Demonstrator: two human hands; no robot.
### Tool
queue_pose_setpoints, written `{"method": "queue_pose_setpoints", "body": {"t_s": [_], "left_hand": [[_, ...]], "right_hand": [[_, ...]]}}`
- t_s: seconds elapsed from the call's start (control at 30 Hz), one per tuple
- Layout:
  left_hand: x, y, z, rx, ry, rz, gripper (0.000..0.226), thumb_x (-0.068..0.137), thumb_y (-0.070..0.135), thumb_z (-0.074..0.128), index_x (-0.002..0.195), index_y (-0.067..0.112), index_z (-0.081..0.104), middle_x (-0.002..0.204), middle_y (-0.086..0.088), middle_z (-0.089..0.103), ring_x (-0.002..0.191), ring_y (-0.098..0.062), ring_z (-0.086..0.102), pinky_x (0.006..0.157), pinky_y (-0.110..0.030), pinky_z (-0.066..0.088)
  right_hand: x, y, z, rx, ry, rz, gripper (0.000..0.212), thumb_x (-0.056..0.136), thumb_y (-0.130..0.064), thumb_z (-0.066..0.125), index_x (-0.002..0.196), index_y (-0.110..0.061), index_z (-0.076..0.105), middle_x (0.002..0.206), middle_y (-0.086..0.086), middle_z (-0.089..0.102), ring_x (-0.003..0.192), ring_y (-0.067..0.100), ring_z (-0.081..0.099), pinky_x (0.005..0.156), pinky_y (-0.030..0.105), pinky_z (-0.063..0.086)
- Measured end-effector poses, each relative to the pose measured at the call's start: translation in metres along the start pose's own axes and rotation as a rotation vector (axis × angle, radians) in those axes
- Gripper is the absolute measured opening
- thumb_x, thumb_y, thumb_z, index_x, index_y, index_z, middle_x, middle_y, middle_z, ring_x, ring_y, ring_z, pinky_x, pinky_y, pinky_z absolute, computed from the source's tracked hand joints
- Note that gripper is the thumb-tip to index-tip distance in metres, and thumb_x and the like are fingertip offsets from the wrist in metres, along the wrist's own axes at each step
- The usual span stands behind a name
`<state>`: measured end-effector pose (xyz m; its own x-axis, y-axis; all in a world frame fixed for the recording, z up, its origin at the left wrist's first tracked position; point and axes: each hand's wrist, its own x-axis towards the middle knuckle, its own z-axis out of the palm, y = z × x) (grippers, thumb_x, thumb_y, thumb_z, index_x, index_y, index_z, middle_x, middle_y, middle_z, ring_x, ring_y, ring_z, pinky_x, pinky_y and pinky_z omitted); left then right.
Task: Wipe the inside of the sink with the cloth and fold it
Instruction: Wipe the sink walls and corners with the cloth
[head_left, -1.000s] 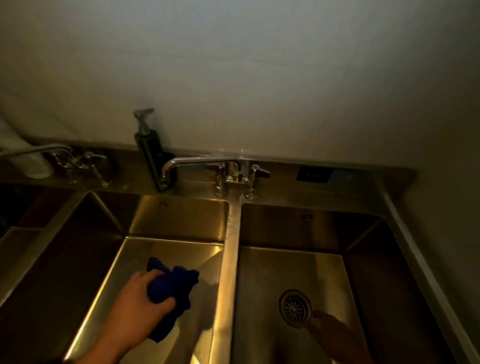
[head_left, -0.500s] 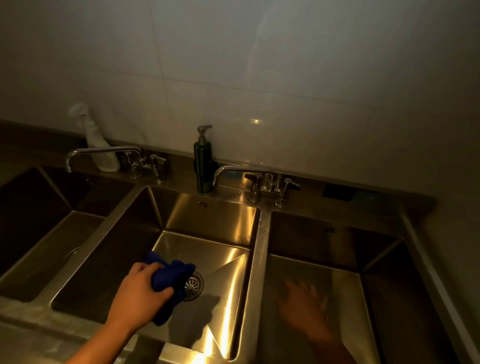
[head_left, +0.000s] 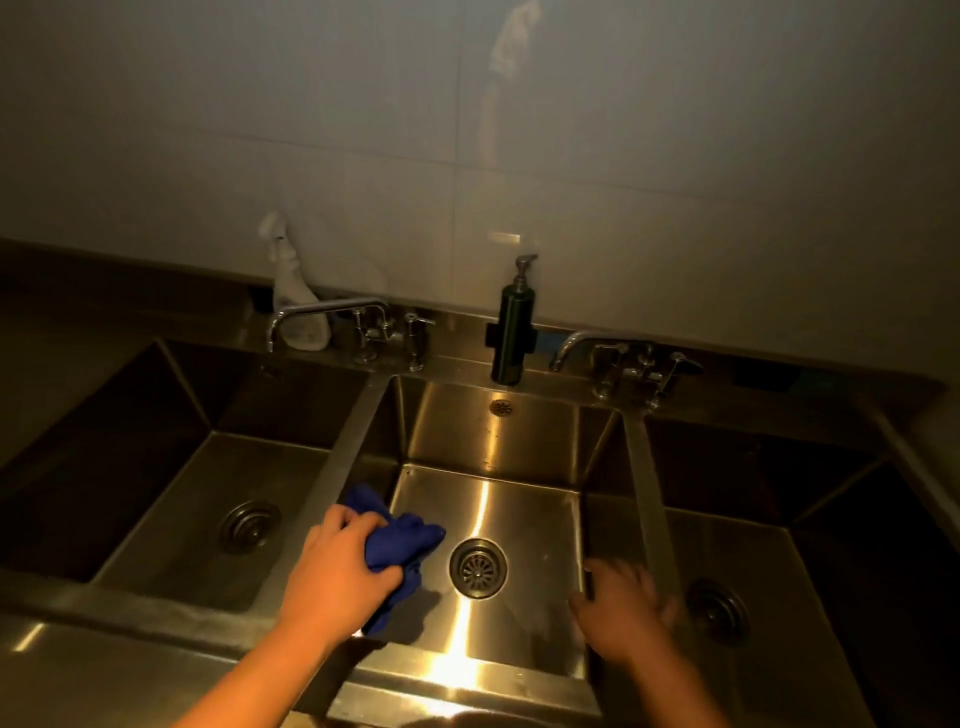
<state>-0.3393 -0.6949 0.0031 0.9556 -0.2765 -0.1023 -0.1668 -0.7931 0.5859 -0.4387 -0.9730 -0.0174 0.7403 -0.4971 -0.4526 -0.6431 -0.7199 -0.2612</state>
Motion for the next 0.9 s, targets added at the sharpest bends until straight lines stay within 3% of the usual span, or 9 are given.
{"method": "queue_pose_setpoints", "body": {"t_s": [0.23, 0.7, 0.9], "left_hand": [[0.008, -0.057, -0.048, 0.004, 0.007, 0.019, 0.036, 0.071, 0.037, 0.070, 0.105, 0.038, 0.057, 0.105, 0.007, 0.043, 0.099, -0.017, 0.050, 0.084, -0.035, 0.047], [0.002, -0.133, -0.102, -0.005, 0.076, -0.044, 0.031, 0.070, 0.034, 0.072, 0.094, 0.042, 0.053, 0.100, 0.011, 0.042, 0.093, -0.013, 0.052, 0.081, -0.030, 0.044], [0.025, -0.196, -0.147, -0.035, 0.049, -0.011, 0.031, 0.072, 0.033, 0.073, 0.100, 0.034, 0.060, 0.102, 0.007, 0.046, 0.092, -0.015, 0.054, 0.085, -0.036, 0.047]], "right_hand": [[-0.025, -0.045, 0.018, 0.000, 0.001, 0.076, 0.058, 0.094, -0.046, 0.047, 0.147, -0.040, 0.025, 0.160, -0.002, 0.016, 0.149, 0.026, 0.002, 0.115, 0.059, -0.001], [-0.030, -0.121, 0.052, -0.071, -0.044, 0.014, 0.057, 0.094, -0.046, 0.044, 0.148, -0.035, 0.026, 0.160, -0.002, 0.015, 0.148, 0.027, 0.006, 0.115, 0.060, 0.003], [-0.042, -0.203, 0.084, -0.046, -0.024, 0.022, 0.050, 0.094, -0.042, 0.046, 0.143, -0.035, 0.035, 0.155, 0.000, 0.027, 0.146, 0.026, 0.012, 0.115, 0.059, 0.007]]}}
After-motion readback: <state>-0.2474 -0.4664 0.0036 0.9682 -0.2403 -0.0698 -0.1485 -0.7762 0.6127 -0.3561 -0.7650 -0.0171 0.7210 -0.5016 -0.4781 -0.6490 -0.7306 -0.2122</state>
